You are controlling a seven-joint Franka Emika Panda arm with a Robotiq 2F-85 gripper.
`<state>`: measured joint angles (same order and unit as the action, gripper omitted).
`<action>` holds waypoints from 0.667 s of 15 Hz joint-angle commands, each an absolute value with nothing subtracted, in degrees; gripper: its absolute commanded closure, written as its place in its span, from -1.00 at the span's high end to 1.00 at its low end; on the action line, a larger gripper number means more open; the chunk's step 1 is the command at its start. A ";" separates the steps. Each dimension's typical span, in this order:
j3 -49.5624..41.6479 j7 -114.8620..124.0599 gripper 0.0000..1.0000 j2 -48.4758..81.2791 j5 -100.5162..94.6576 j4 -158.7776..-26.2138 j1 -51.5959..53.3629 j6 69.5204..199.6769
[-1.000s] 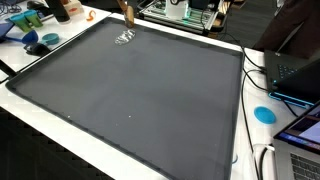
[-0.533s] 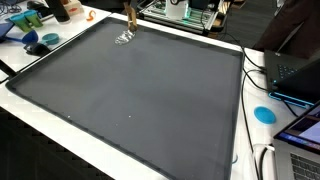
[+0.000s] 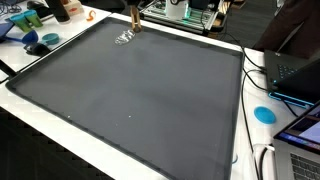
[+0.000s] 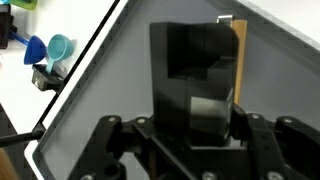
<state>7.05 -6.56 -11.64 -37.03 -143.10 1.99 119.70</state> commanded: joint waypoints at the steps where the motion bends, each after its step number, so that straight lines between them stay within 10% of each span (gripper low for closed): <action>1: 8.01 -3.04 -0.50 -12.36 -39.65 -144.04 3.60 116.68; 10: 8.68 -3.95 -0.50 -12.86 -38.65 -144.98 6.22 117.46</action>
